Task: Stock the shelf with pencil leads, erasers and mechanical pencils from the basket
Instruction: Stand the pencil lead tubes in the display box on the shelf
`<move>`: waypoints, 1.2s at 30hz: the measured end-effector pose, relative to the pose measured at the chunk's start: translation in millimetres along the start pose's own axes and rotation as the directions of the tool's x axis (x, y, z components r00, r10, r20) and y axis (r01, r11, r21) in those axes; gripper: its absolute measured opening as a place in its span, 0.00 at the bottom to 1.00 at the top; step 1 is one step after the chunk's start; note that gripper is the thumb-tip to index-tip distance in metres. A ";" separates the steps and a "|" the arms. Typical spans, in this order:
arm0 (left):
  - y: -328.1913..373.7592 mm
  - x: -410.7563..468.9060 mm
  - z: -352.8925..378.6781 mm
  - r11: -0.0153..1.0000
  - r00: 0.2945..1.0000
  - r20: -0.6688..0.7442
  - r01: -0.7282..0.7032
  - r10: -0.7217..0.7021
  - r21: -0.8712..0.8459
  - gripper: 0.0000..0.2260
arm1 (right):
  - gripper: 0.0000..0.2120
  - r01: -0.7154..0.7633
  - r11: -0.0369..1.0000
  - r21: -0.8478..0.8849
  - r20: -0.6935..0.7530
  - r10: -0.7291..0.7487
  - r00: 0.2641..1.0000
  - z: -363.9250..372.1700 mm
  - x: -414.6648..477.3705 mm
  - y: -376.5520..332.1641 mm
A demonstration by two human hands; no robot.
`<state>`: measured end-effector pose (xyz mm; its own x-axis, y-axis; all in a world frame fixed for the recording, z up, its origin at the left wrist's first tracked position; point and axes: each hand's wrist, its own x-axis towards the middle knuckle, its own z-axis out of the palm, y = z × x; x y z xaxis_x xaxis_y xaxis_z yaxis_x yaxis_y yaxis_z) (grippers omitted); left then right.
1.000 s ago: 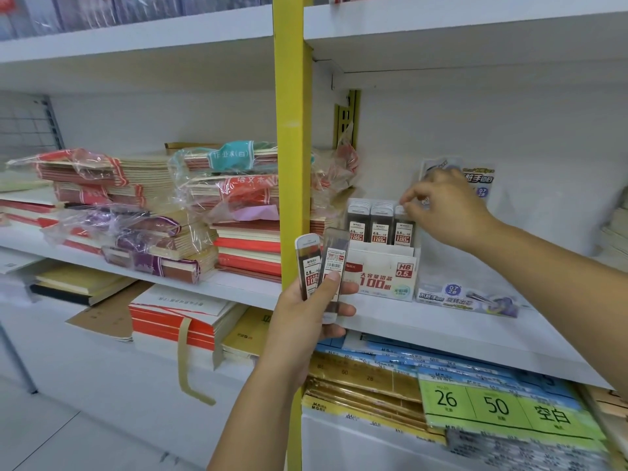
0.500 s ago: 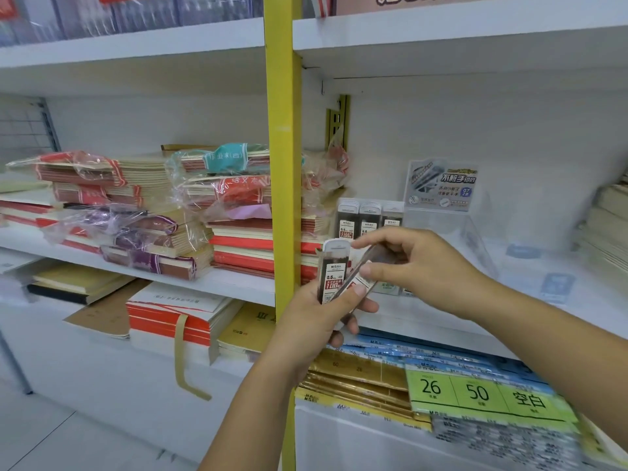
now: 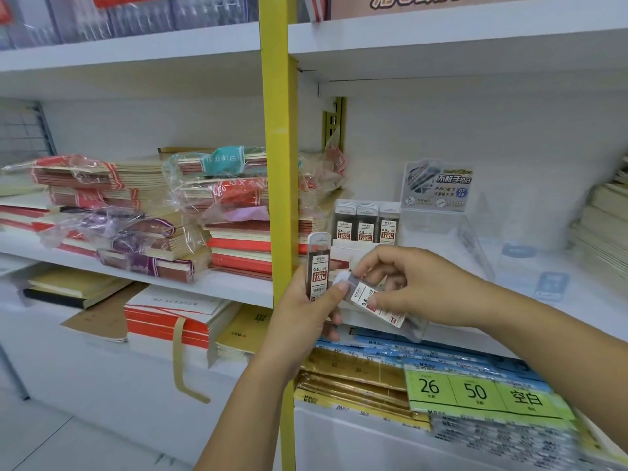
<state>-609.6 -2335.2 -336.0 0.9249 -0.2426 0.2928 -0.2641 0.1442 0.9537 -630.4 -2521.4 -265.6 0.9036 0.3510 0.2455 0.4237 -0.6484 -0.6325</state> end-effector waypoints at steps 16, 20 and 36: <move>-7.7 10.3 -4.6 1.000 0.991 -0.135 -0.018 0.016 -0.010 0.05 | 0.16 0.056 0.946 -0.320 -0.523 -0.226 0.822 -67.7 61.7 13.2; -9.7 11.6 -4.1 1.000 0.992 -0.129 -0.014 0.013 -0.011 0.05 | 0.11 -0.005 0.927 -0.375 -0.471 -0.186 0.863 -59.5 70.5 34.5; -0.5 10.3 11.9 0.998 0.999 -0.044 0.009 -0.012 -0.069 0.06 | 0.08 0.047 0.990 -0.135 -0.422 -0.100 0.901 -29.1 33.2 8.3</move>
<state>-603.2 -2349.3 -332.6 0.9393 -0.2015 0.2776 -0.2359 0.2082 0.9492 -595.1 -2534.8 -241.3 0.7982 0.0965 0.5946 0.4706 -0.7160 -0.5156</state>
